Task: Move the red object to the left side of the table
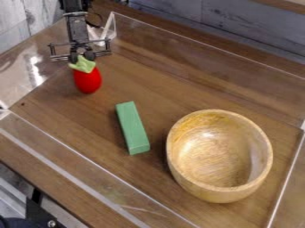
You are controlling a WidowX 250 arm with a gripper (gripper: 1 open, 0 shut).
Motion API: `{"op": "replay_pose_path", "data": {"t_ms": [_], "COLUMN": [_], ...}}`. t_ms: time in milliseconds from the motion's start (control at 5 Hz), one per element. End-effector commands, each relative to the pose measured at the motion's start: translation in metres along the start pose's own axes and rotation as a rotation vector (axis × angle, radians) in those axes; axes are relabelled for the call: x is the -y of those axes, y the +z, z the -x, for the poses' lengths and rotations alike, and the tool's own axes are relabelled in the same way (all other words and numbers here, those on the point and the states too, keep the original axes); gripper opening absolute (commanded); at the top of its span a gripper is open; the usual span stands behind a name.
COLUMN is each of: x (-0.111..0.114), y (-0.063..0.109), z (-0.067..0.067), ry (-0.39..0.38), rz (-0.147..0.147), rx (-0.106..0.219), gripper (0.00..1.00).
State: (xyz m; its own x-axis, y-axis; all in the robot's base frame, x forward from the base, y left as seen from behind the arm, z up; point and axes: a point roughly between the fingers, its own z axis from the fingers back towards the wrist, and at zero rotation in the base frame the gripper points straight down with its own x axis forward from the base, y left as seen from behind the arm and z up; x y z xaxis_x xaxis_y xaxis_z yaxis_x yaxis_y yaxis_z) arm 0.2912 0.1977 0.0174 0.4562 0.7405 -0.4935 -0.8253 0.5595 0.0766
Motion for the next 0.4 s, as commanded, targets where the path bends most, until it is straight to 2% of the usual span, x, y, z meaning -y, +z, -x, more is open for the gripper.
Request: {"op": "replay_pose_path", "data": {"t_ms": [0,200], "x": [-0.0130,-0.0209], "y": [0.0195,0.0165], "z": [-0.0028,-0.0007], "ry": [0.049,0.098], "rz": [0.033,0.038], "rx": [0.032,0.011], "gripper": [0.00,1.00]}}
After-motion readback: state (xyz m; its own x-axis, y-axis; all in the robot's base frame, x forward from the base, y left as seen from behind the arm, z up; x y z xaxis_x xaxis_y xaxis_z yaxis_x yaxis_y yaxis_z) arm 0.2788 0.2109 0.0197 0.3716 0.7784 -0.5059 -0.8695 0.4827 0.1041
